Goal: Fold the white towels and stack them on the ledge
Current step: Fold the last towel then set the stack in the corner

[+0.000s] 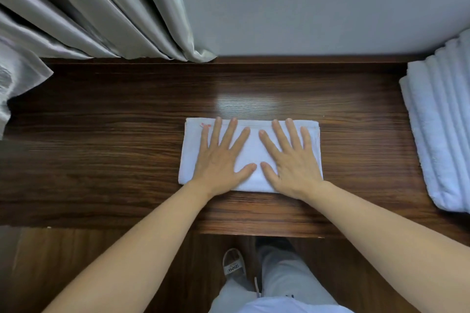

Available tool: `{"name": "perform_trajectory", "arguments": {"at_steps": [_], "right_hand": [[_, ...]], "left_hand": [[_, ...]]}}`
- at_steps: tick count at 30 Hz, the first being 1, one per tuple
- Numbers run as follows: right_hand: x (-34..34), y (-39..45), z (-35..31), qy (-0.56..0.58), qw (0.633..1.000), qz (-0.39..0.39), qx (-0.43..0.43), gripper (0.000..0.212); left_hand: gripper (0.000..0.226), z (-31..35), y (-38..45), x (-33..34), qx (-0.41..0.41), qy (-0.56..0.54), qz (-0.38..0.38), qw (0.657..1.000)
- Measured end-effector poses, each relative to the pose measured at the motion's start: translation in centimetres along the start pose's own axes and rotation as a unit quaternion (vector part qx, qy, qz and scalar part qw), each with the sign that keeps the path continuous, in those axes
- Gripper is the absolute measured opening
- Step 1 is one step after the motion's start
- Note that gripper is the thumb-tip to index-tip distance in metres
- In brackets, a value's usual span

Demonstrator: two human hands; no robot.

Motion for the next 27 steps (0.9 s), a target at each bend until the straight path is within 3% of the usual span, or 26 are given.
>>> {"name": "perform_trajectory", "arguments": {"at_steps": [6,12,15,18,21,24,27], "right_hand": [[0.0,-1.0,2.6,-0.005,0.999,-0.004,0.053,0.076],[-1.3,-1.3,3.8,-0.024,0.999,-0.013,0.029,0.074],[-3.7,0.4,5.0,-0.068,0.998,-0.009,0.007,0.06],[-5.9,2.3,7.6,0.018,0.997,-0.032,0.063,0.041],[-6.2,3.5,9.6,0.166,0.967,-0.143,0.127,0.03],[-5.6,4.1,10.2,0.179,0.943,-0.241,0.143,0.027],[-5.5,3.7,9.8,0.167,0.931,-0.287,0.151,0.033]], "left_hand": [[0.114,-3.7,0.0,-0.1,-0.088,0.019,-0.015,0.996],[0.11,-6.4,-0.2,-0.9,-0.08,0.0,-0.053,0.995],[0.083,-7.0,1.0,-2.6,-0.062,-0.017,-0.036,0.997],[0.04,-7.7,3.4,-5.8,-0.053,-0.027,0.009,0.998],[0.024,-8.8,6.0,-6.9,-0.086,-0.023,-0.093,0.992],[0.032,-8.9,6.8,-7.2,-0.093,-0.04,-0.204,0.974],[0.034,-8.8,6.2,-7.6,-0.078,-0.014,-0.246,0.966]]}}
Point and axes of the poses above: each hand's wrist, its own y-axis towards the middle knuckle, its own x-axis out of the palm, z = x × y, the point moved 8 cm from there along y, towards the middle knuckle, and after that the axes turned 8 degrees about -x, right-handed, at the moved point
